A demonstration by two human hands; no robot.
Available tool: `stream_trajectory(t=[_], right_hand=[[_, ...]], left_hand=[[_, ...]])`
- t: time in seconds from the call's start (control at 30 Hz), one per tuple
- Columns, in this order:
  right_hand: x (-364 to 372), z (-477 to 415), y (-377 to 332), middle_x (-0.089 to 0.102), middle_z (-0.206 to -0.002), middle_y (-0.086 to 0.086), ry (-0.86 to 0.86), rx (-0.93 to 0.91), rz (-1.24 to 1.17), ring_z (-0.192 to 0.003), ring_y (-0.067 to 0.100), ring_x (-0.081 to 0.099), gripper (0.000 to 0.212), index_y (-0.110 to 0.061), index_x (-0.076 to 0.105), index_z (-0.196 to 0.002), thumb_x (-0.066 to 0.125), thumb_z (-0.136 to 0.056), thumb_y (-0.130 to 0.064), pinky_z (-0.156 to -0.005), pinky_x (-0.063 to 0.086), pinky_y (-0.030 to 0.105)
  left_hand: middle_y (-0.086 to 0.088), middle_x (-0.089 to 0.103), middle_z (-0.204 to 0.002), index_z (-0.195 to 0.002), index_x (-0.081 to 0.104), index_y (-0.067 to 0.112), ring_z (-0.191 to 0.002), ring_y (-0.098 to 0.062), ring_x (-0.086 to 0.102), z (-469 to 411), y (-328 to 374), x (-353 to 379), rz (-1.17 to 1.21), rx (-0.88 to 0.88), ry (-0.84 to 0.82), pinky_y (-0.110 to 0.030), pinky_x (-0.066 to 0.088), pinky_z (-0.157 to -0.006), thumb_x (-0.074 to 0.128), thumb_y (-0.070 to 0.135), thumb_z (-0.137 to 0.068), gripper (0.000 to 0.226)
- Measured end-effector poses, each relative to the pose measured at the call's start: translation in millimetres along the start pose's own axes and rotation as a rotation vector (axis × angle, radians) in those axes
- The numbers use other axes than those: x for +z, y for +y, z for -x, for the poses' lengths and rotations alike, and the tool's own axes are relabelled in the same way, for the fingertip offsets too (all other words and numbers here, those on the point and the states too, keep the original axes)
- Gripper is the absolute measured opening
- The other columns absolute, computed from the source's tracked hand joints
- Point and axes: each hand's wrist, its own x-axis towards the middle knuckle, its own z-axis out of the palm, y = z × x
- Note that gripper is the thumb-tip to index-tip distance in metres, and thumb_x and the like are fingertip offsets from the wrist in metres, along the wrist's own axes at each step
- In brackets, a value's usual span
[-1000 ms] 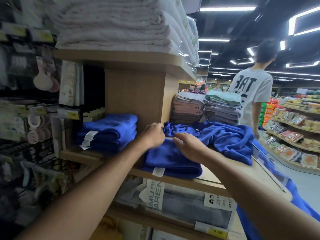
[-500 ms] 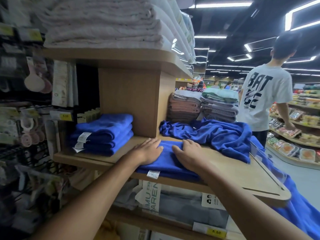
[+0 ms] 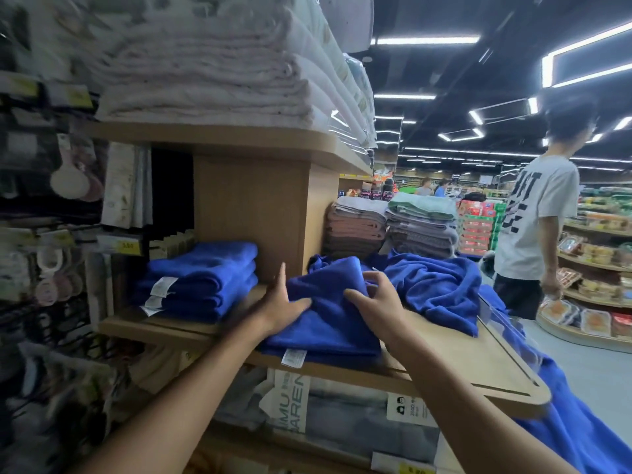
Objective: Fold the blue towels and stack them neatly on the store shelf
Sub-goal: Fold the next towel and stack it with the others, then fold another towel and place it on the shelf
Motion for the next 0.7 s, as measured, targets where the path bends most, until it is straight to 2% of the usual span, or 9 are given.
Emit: stream_trajectory(t=[0.07, 0.1, 0.17, 0.27, 0.37, 0.47, 0.5, 0.6, 0.7], right_hand=[[-3, 1, -14, 0.072, -0.109, 0.002, 0.026, -0.095, -0.129, -0.098, 0.016, 0.07, 0.032, -0.028, 0.059, -0.111, 0.074, -0.086, -0.016, -0.078, 0.058, 0.029], [-6, 0, -23, 0.073, -0.108, 0.001, 0.023, -0.138, -0.18, -0.097, 0.014, 0.071, 0.032, -0.028, 0.06, -0.111, 0.073, -0.086, -0.014, -0.073, 0.056, 0.024], [-11, -3, -42, 0.075, -0.106, -0.001, 0.0, -0.173, -0.251, -0.095, 0.012, 0.072, 0.031, -0.029, 0.061, -0.112, 0.073, -0.088, -0.013, -0.067, 0.054, 0.018], [-13, -12, -68, 0.074, -0.107, -0.006, -0.023, -0.164, -0.256, -0.094, 0.008, 0.072, 0.033, -0.025, 0.062, -0.118, 0.074, -0.089, -0.018, -0.068, 0.054, 0.018], [3, -23, -92, 0.073, -0.104, -0.01, 0.01, -0.158, -0.243, -0.092, 0.004, 0.069, 0.028, -0.022, 0.066, -0.116, 0.074, -0.089, -0.02, -0.068, 0.052, 0.018], [31, -38, -114, 0.077, -0.089, 0.002, -0.088, -0.046, -0.36, -0.079, 0.017, 0.072, 0.005, -0.019, 0.07, -0.096, 0.072, -0.091, -0.017, -0.068, 0.057, 0.03], [43, -44, -121, 0.075, -0.086, 0.009, -0.14, 0.034, -0.41, -0.074, 0.022, 0.07, 0.005, -0.015, 0.069, -0.096, 0.071, -0.093, -0.018, -0.065, 0.054, 0.032], [83, -64, -138, 0.067, -0.065, 0.007, -0.245, 0.221, -0.545, -0.048, 0.015, 0.062, 0.005, -0.011, 0.065, -0.096, 0.067, -0.095, -0.015, -0.044, 0.048, 0.022], [125, -80, -140, 0.068, -0.061, 0.003, -0.312, 0.218, -0.571, -0.046, 0.013, 0.064, 0.008, -0.012, 0.066, -0.091, 0.061, -0.095, -0.007, -0.043, 0.051, 0.022]], left_hand=[[-0.014, 0.041, -0.155, -0.162, 0.0, 0.019, -0.139, -0.028, 0.047, 7, 9, -9, 0.308, -0.105, 0.071, -0.039, 0.041, -0.111, 0.07, 0.017, -0.093, 0.098], [-0.014, 0.05, -0.148, -0.161, 0.014, 0.018, -0.129, -0.029, 0.057, 11, 14, -17, 0.508, -0.188, 0.054, -0.04, 0.05, -0.101, 0.072, 0.019, -0.092, 0.09], [-0.013, 0.067, -0.131, -0.144, 0.05, 0.017, -0.109, -0.029, 0.07, 22, 22, -35, 0.805, -0.35, -0.153, -0.038, 0.058, -0.082, 0.077, 0.03, -0.085, 0.067], [-0.008, 0.072, -0.124, -0.128, 0.065, 0.019, -0.105, -0.027, 0.069, 35, 28, -58, 0.717, -0.387, -0.278, -0.038, 0.058, -0.082, 0.079, 0.037, -0.081, 0.051], [-0.004, 0.075, -0.114, -0.125, 0.066, 0.016, -0.098, -0.022, 0.07, 31, 40, -88, 0.631, -0.314, -0.174, -0.034, 0.059, -0.078, 0.075, 0.028, -0.087, 0.041], [-0.01, 0.074, -0.108, -0.118, 0.068, 0.011, -0.097, -0.025, 0.069, 18, 54, -132, 0.529, -0.259, -0.061, -0.039, 0.056, -0.09, 0.07, 0.026, -0.092, 0.03], [-0.011, 0.074, -0.101, -0.109, 0.07, 0.01, -0.09, -0.024, 0.07, 12, 57, -147, 0.501, -0.245, -0.024, -0.037, 0.057, -0.086, 0.068, 0.025, -0.093, 0.022], [-0.007, 0.07, -0.067, -0.084, 0.066, 0.009, -0.051, -0.014, 0.066, -6, 61, -194, 0.384, -0.192, 0.148, -0.021, 0.051, -0.047, 0.067, 0.019, -0.095, 0.014], [-0.004, 0.072, -0.068, -0.095, 0.069, 0.01, -0.055, -0.016, 0.067, -24, 46, -228, 0.178, -0.199, 0.255, -0.023, 0.051, -0.05, 0.069, 0.02, -0.094, 0.011]])
